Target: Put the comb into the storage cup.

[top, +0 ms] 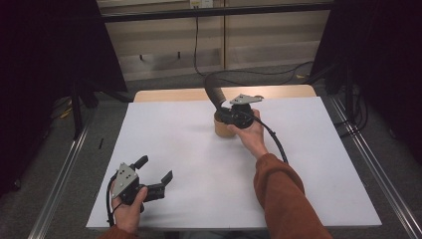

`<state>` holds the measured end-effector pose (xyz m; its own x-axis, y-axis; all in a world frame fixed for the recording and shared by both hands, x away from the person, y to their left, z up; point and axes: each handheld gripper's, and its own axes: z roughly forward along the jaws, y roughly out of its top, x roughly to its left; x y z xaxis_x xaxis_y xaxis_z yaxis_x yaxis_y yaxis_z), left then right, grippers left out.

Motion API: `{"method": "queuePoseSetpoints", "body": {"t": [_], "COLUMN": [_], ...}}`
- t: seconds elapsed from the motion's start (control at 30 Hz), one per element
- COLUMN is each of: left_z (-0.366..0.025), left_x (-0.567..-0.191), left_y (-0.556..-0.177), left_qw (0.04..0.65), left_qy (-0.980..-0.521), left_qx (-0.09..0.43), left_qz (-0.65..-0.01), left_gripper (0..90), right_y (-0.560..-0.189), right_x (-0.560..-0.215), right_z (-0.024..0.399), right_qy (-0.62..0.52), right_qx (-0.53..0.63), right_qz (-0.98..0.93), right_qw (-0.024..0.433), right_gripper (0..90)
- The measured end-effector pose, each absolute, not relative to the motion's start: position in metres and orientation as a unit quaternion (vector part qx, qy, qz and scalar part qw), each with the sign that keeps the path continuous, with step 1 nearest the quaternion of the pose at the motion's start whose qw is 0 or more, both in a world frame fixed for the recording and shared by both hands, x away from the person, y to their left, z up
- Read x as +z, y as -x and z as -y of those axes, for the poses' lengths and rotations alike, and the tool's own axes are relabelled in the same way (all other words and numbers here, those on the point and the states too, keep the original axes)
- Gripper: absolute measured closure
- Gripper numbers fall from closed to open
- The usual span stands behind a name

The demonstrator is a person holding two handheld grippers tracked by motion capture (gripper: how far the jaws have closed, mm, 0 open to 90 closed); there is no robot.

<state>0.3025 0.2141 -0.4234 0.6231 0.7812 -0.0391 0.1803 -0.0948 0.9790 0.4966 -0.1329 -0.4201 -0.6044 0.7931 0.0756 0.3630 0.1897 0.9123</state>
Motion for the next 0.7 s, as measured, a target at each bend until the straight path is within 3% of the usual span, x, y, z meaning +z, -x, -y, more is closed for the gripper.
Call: {"method": "queuePoseSetpoints", "body": {"t": [0.7], "left_z": [-0.2143], "left_x": [-0.4236], "left_y": [-0.3031], "left_qw": [0.574], "left_qy": [-0.695], "left_qx": [0.262], "left_qz": [-0.346], "left_gripper": [2.1], "right_y": [-0.4987], "right_x": [-0.4246], "right_z": [0.1320], "right_qy": [-0.405], "right_qx": [0.502], "right_qz": [-0.740], "right_qw": [0.191], "right_gripper": [70.4]}}
